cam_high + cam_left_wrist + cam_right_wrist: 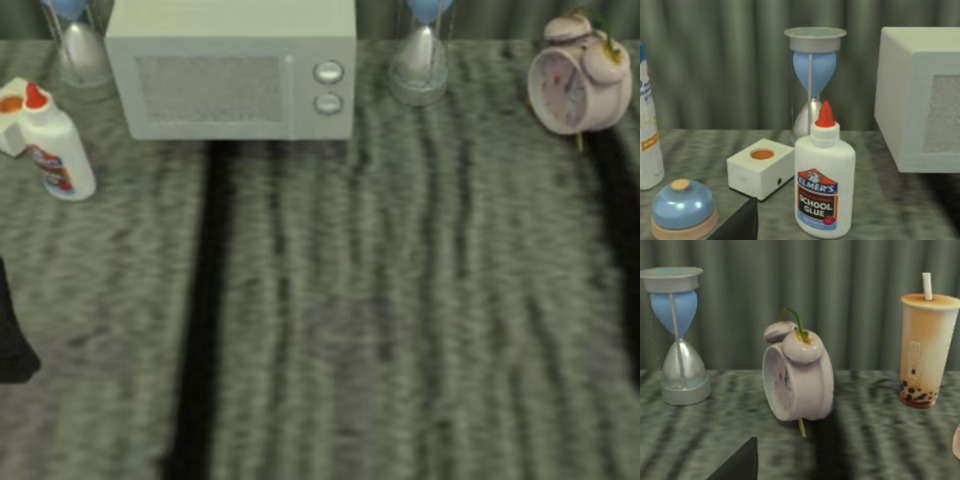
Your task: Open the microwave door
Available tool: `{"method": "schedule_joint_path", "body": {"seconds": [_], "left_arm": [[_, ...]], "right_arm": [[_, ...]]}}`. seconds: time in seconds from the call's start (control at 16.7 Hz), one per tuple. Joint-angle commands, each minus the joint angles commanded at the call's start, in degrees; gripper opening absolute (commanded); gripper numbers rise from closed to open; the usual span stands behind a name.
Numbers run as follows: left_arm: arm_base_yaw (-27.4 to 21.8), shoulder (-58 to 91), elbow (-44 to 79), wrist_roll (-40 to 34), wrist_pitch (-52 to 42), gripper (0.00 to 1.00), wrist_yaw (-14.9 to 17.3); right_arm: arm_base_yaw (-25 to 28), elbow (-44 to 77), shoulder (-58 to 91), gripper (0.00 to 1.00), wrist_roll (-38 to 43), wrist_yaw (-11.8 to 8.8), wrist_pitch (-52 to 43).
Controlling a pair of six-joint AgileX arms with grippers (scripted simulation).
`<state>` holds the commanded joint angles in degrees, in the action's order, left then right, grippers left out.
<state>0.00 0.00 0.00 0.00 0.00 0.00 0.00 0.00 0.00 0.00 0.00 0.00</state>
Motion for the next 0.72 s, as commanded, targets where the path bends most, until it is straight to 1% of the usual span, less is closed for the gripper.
{"method": "schedule_joint_path", "body": {"seconds": [0.18, 0.36, 0.54, 0.72], "left_arm": [[-0.2, 0.6, 0.5, -0.1, -0.4, 1.00, -0.1], [-1.9, 5.8, 5.4, -1.3, -4.2, 1.00, -0.9], [-4.8, 16.3, 15.6, -3.6, -10.8, 1.00, -2.4], [-8.7, 31.5, 30.8, -7.1, -19.1, 1.00, -4.4]], "right_arm": [[0.0, 0.0, 0.0, 1.00, 0.0, 0.0, 0.0], [0.0, 0.0, 0.0, 1.00, 0.0, 0.0, 0.0], [0.0, 0.0, 0.0, 1.00, 0.0, 0.0, 0.0], [0.0, 0.0, 0.0, 1.00, 0.0, 0.0, 0.0]]}}
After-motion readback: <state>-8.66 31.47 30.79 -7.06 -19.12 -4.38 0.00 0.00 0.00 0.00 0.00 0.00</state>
